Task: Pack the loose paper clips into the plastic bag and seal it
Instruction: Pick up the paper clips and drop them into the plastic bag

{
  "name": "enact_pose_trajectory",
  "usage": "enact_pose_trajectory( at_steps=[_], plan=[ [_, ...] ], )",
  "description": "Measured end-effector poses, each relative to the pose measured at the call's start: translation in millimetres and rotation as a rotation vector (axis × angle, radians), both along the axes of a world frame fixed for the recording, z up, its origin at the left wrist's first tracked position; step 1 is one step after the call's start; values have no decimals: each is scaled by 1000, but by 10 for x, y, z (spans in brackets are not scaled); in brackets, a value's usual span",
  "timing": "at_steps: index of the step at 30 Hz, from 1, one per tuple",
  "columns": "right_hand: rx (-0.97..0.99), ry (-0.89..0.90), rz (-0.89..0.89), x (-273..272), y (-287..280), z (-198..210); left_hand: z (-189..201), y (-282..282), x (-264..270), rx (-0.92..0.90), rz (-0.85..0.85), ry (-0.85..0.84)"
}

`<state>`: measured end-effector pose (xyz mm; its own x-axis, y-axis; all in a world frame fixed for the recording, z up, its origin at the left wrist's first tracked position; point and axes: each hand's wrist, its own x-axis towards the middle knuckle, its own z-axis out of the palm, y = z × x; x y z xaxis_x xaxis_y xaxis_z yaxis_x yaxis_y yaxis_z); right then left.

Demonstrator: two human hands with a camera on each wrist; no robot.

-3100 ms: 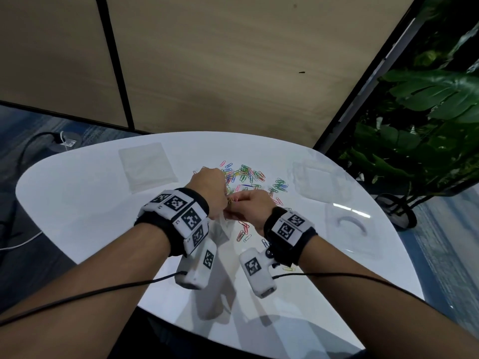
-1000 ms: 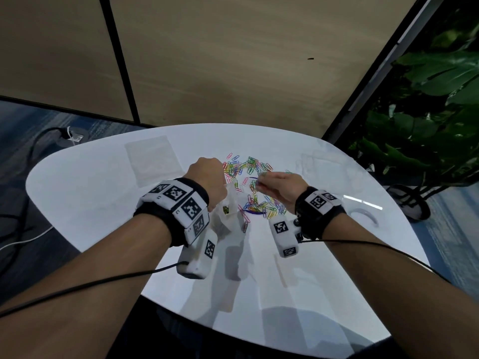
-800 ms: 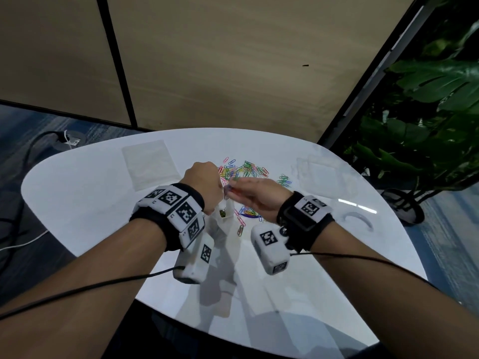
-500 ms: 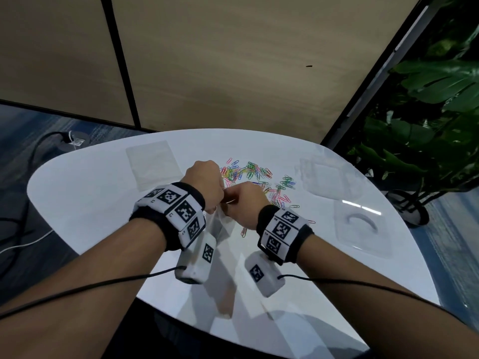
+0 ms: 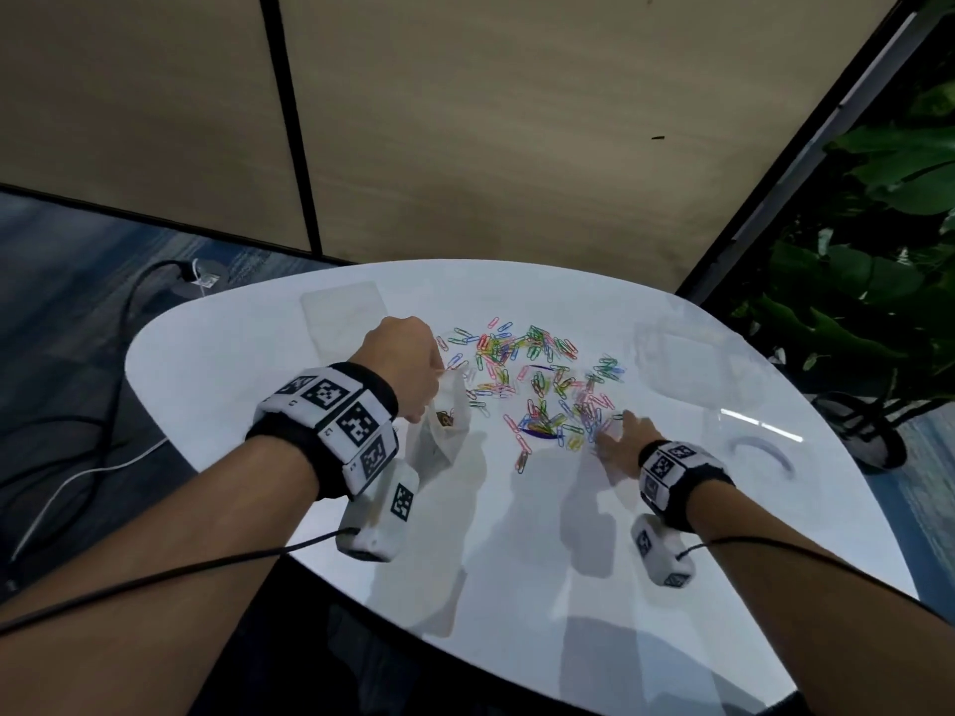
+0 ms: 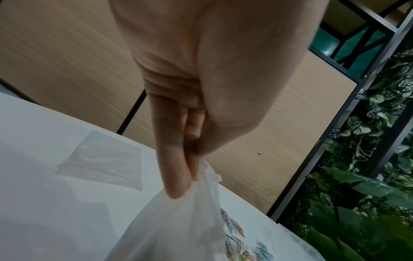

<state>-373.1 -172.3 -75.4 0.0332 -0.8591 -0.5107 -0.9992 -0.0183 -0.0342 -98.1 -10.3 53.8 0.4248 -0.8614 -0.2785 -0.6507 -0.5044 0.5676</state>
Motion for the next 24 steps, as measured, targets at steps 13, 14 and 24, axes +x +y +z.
enact_pose_trajectory(
  at_steps=[13,14,24],
  plan=[
    [-243,-46,615,834,464,-82,-33,177,280,3,50,-4],
    [-273,-33,663,836,460,-70,-39,159,252,9,40,-6],
    [-192,-559,-71,519,62,159,-26,46,57,60,-27,-27]
  ],
)
